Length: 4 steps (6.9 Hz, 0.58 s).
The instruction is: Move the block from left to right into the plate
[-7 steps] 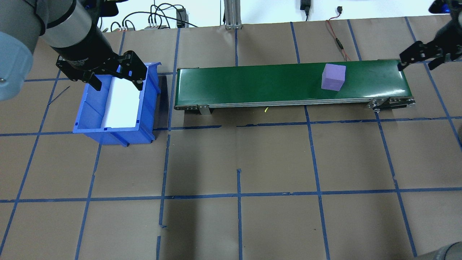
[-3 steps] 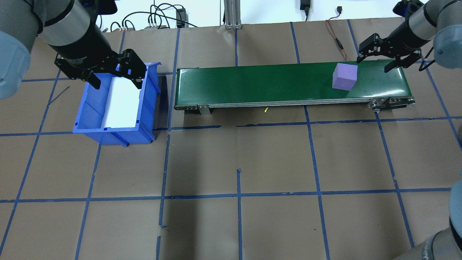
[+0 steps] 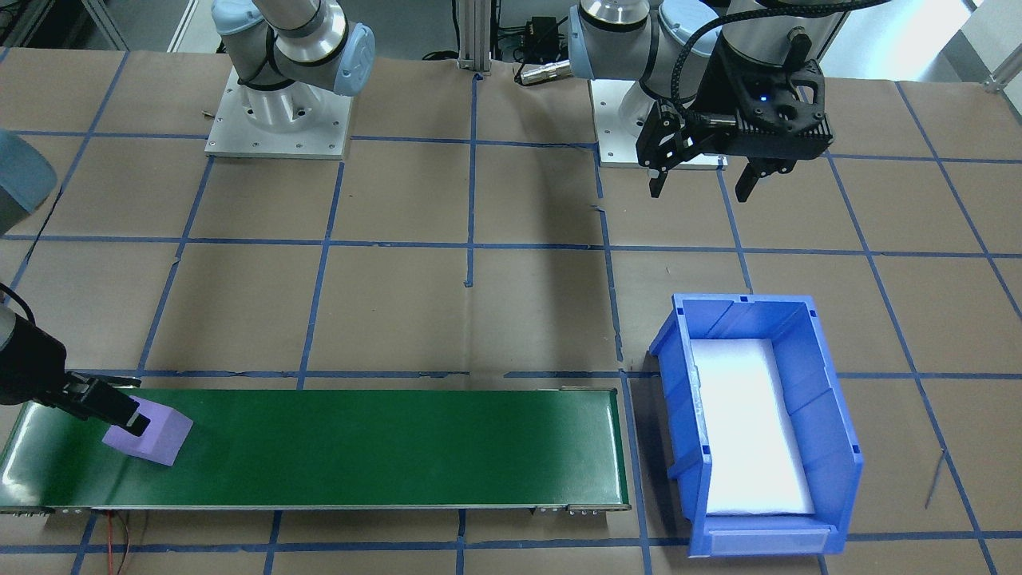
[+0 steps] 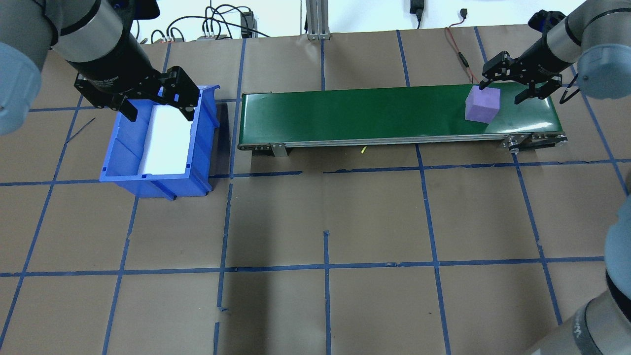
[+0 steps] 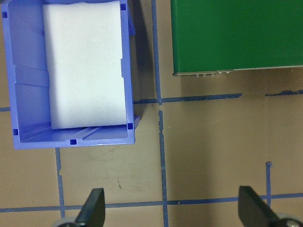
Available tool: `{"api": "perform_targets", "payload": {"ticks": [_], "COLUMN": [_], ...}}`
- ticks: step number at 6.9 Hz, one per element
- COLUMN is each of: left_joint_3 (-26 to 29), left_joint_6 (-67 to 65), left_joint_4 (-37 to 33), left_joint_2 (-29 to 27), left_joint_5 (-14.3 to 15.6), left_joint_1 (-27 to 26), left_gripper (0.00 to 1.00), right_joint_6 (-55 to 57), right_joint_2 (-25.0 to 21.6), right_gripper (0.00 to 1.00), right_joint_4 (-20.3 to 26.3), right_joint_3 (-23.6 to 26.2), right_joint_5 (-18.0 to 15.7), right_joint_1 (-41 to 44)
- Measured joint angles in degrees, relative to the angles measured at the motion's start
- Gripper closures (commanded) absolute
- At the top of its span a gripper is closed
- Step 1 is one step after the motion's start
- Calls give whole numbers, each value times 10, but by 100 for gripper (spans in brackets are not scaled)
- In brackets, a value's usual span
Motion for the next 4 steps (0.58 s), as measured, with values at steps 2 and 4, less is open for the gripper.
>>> {"api": "perform_targets", "payload": {"ticks": [2, 4], "left_joint_3": [2, 3], "left_joint_6": [0, 0], "left_joint_4": [1, 0], "left_joint_2": [0, 0], "left_joint_5": [0, 0], "left_joint_1": [0, 0], "left_gripper": [0, 0], "right_joint_6": [-36, -63], "right_joint_2": [28, 41], "right_gripper": [11, 50], "right_joint_4": [-13, -17], "right_joint_3": [-1, 1], "right_joint_5": [15, 2], "right_joint_1": [0, -1]}}
